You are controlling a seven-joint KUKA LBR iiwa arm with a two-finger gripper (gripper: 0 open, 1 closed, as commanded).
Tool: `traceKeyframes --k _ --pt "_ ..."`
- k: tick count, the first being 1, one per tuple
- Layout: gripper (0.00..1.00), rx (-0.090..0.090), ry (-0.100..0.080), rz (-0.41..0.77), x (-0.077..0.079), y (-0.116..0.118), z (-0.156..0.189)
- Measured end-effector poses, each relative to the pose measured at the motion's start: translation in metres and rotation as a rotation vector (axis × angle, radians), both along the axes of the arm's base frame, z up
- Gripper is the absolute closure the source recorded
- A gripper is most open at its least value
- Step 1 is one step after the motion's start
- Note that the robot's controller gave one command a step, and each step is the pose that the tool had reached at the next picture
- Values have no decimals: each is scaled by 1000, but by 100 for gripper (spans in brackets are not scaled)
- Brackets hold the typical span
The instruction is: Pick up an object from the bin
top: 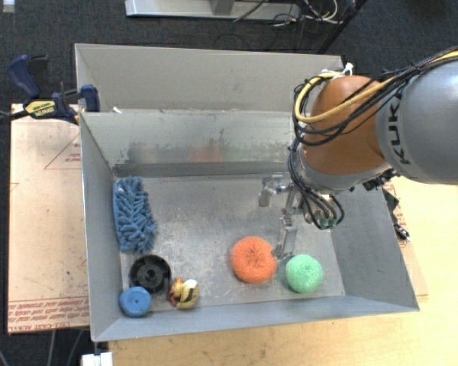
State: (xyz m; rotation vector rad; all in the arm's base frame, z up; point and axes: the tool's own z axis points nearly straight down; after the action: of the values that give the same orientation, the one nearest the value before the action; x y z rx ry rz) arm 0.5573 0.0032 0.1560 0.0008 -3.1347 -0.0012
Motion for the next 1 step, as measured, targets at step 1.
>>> traceKeyframes --k 1 --pt "0 0 -7 0 2 0 4"
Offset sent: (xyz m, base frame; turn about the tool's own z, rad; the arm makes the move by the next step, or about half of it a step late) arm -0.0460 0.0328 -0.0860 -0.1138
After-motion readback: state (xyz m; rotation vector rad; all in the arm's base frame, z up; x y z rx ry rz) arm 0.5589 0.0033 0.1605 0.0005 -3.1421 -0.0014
